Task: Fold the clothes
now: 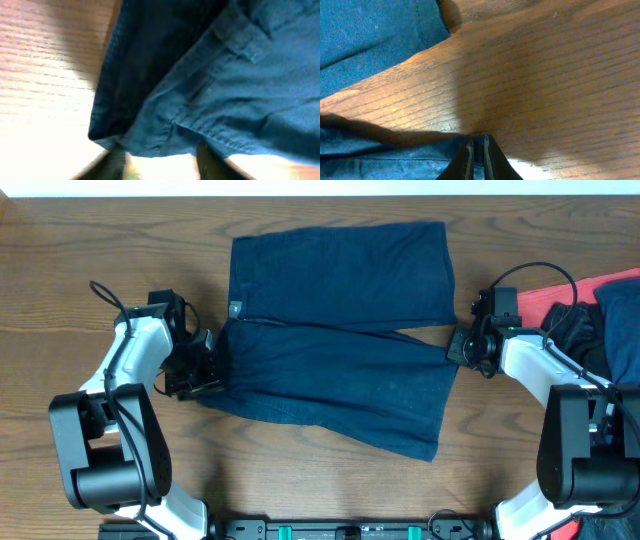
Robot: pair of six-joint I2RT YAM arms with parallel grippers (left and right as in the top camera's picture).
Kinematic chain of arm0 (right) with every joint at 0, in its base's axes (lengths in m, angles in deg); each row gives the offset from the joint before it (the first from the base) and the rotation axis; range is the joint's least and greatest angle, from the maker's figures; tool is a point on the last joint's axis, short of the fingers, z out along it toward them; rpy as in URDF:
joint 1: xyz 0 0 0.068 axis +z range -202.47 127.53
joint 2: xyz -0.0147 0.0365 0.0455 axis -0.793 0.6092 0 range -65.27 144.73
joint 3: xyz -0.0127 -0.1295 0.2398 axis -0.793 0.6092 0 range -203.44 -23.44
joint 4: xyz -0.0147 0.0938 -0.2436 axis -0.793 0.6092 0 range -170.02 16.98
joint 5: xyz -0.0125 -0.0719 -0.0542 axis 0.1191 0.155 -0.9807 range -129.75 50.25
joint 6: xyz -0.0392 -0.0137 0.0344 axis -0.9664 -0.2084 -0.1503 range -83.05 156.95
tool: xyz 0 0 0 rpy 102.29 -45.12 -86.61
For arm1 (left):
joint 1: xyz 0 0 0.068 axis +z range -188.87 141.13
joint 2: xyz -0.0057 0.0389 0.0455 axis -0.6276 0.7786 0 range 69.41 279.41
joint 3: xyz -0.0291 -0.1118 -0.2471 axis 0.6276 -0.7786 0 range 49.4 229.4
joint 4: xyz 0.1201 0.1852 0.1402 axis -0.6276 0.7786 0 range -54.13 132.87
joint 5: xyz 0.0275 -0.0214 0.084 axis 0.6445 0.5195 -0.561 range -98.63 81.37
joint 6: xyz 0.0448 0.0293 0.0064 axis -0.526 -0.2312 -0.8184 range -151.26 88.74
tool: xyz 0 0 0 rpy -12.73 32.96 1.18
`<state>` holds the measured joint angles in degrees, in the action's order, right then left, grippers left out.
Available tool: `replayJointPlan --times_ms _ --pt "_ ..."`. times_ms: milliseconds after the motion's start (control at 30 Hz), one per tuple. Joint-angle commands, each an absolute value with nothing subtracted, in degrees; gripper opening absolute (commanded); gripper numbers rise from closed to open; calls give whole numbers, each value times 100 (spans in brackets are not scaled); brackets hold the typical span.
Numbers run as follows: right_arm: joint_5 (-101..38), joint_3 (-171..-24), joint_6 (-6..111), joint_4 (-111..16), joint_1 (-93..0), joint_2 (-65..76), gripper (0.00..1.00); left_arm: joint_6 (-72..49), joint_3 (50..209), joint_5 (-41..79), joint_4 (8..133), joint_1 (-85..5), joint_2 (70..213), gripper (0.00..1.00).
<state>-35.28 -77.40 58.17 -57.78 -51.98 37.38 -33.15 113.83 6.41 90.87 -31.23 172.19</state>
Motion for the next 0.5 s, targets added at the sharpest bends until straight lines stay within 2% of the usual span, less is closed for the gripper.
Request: replayJointPlan --times_ms 0,33,367,467 --pt "-3760 -7438 5705 -5535 -5263 4120 8 -3464 11413 672 9122 -3090 17217 9" --pt "-3760 -7438 5703 -5535 -5263 4120 8 -3464 11413 670 9151 -3071 17217 6" --pt "-3799 -7438 5705 -5533 -5443 4120 10 -2358 11413 -823 9717 -2492 17184 6" --pt "-3801 -7438 5705 -5535 -5508 4120 10 -2340 11413 -779 9732 -2291 17184 6"
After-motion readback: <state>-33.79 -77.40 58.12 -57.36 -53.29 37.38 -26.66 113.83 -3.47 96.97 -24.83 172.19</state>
